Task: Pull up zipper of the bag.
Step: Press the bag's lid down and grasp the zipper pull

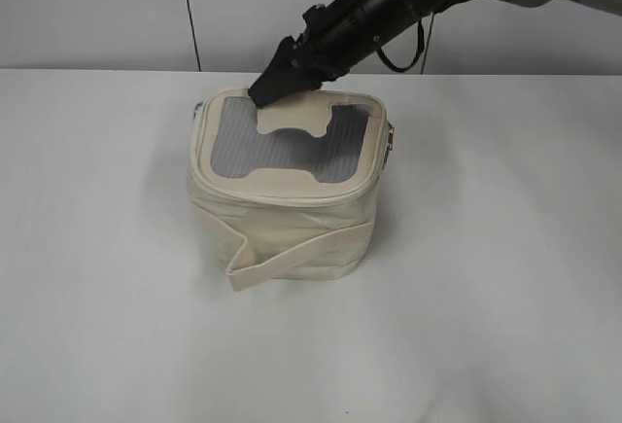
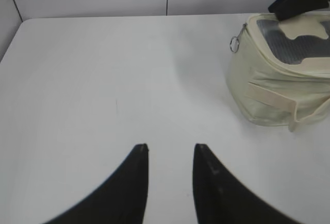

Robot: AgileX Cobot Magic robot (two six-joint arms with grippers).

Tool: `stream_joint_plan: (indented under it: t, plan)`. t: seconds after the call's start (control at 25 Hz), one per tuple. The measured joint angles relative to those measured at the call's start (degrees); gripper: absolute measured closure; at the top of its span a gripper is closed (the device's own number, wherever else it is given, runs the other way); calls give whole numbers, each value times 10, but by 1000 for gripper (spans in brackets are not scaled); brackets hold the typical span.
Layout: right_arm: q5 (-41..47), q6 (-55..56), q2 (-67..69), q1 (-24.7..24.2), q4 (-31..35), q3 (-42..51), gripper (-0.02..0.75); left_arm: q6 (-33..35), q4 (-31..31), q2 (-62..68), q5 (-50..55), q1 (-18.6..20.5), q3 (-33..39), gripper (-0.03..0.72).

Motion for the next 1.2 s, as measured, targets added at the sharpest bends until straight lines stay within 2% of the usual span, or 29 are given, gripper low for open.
stream_joint_plan:
  t: [0.08, 0.2, 0.24, 0.28, 0.44, 0.56, 0.64, 0.72, 0.8, 0.88, 0.96, 1.08, 1.2]
  plan:
    - [3, 7, 4, 1, -7, 0, 339, 0, -12, 40, -26, -1, -10, 448]
    - [10, 10, 5, 2, -9, -1, 610, 14, -60, 142, -101, -18, -31, 435]
    - [11, 11, 6, 2, -11, -1, 661, 31, -85, 186, -139, -27, -37, 420]
    - [11, 12, 6, 2, -11, -1, 679, 55, -108, 233, -173, -36, -43, 403]
    - [14, 16, 7, 2, -12, -3, 679, 178, -222, 425, -302, -59, -83, 372]
    - [19, 18, 7, 2, -12, -5, 679, 340, -358, 591, -312, -50, -135, 368]
    - [23, 19, 8, 2, -12, -5, 679, 471, -498, 681, -244, -14, -180, 367]
    - [25, 19, 8, 2, -12, -5, 679, 608, -629, 782, -125, 41, -233, 367]
    - [26, 20, 8, 2, -12, -5, 680, 715, -715, 867, -6, 100, -278, 354]
    - [28, 21, 8, 2, -12, -5, 682, 800, -731, 932, 42, 136, -321, 325]
    - [28, 21, 8, 2, -12, -5, 682, 862, -717, 979, 47, 149, -347, 274]
    - [28, 22, 8, 2, -12, -5, 682, 937, -705, 1023, 27, 139, -357, 207]
    - [28, 22, 8, 2, -12, -5, 682, 990, -697, 1054, 3, 117, -357, 183]
